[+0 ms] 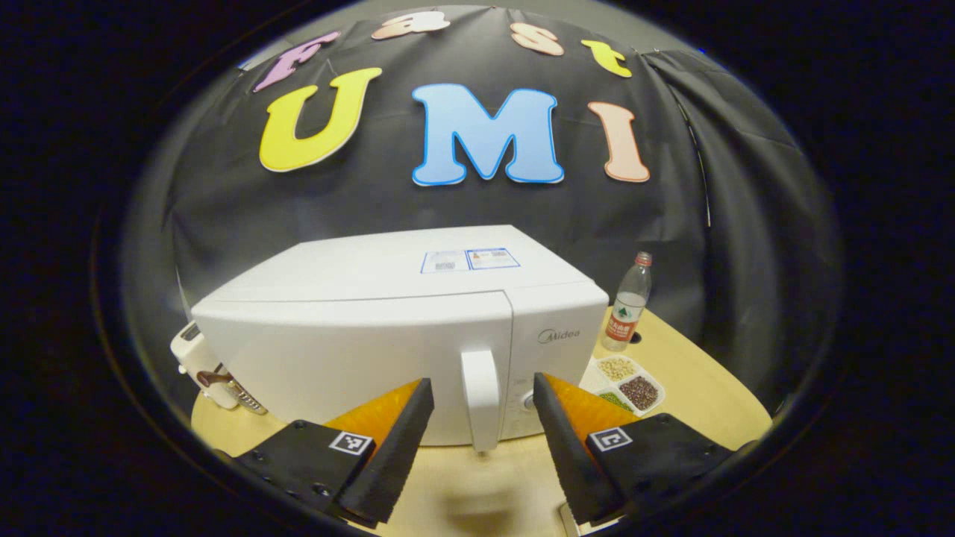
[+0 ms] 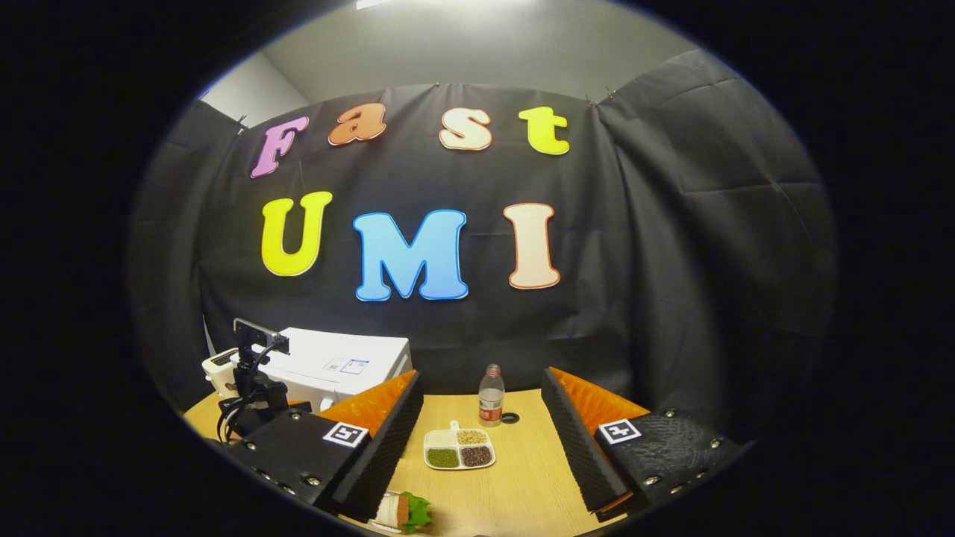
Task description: Open the microwave oven with the left hand, put the food in, and close the microwave oven.
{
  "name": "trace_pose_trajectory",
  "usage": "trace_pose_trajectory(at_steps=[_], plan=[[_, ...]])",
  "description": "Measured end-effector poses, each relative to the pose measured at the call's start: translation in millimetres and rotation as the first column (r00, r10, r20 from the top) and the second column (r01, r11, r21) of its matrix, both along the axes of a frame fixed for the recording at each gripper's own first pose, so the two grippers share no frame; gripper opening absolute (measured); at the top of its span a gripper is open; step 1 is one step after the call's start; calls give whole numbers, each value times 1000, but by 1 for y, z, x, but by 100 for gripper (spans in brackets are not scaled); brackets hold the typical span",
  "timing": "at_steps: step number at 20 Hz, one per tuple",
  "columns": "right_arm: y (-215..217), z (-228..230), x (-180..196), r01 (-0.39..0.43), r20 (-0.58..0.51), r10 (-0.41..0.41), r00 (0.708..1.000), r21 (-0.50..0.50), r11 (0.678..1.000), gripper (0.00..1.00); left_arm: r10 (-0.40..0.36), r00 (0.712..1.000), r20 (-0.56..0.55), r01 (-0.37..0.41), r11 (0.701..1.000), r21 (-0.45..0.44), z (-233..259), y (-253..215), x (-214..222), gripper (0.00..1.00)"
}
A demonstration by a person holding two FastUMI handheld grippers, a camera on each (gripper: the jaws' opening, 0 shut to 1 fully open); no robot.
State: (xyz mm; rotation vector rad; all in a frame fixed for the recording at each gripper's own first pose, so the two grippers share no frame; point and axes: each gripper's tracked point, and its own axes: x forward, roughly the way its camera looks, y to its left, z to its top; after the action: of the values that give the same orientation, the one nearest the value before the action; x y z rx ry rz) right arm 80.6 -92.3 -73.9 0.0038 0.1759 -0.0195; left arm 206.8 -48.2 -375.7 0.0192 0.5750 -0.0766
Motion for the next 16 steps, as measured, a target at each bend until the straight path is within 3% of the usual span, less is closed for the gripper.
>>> trace_pose_trajectory(at_steps=[1, 3, 4, 5, 9, 10, 11, 12, 14, 16], plan=[[-2, -1, -1, 7, -4, -7, 1000, 1, 1000, 96, -13, 1000, -7, 13, 1000, 5, -7, -3, 2, 92], [-4, -2, -3, 13, -7, -13, 1000, 2, 1000, 96, -12, 1000, -15, 12, 1000, 8, -12, 1, 3, 76], [-4, -1, -3, 15, -7, -15, 1000, 0, 1000, 96, -11, 1000, -22, 11, 1000, -8, -14, 1, 4, 51], [-5, -3, -4, 16, -8, -16, 1000, -3, 1000, 96, -16, 1000, -22, 16, 1000, -19, -10, 1, 2, 39], [4, -4, -9, 3, -15, -3, 1000, 9, 1000, 96, -38, 997, -62, 33, 996, -84, -12, 0, -1, 29], [7, -3, -10, -1, -14, 1, 1000, 13, 1000, 96, -49, 996, -76, 43, 996, -75, -16, 0, 1, 23], [9, -2, -12, -6, -10, 6, 1000, 14, 1000, 96, -52, 996, -78, 46, 997, -68, -13, 0, 0, 24], [10, 1, -14, -9, -3, 9, 1000, 10, 1000, 96, -50, 995, -86, 45, 997, -64, -14, 0, 0, 17], [10, 4, -18, -8, 2, 8, 1000, 1, 1000, 97, -39, 994, -99, 32, 997, -75, -12, 0, -2, 18], [10, 4, -24, -6, 4, 6, 1000, -1, 1000, 96, -30, 995, -97, 24, 998, -64, -16, 1, 2, 7]])
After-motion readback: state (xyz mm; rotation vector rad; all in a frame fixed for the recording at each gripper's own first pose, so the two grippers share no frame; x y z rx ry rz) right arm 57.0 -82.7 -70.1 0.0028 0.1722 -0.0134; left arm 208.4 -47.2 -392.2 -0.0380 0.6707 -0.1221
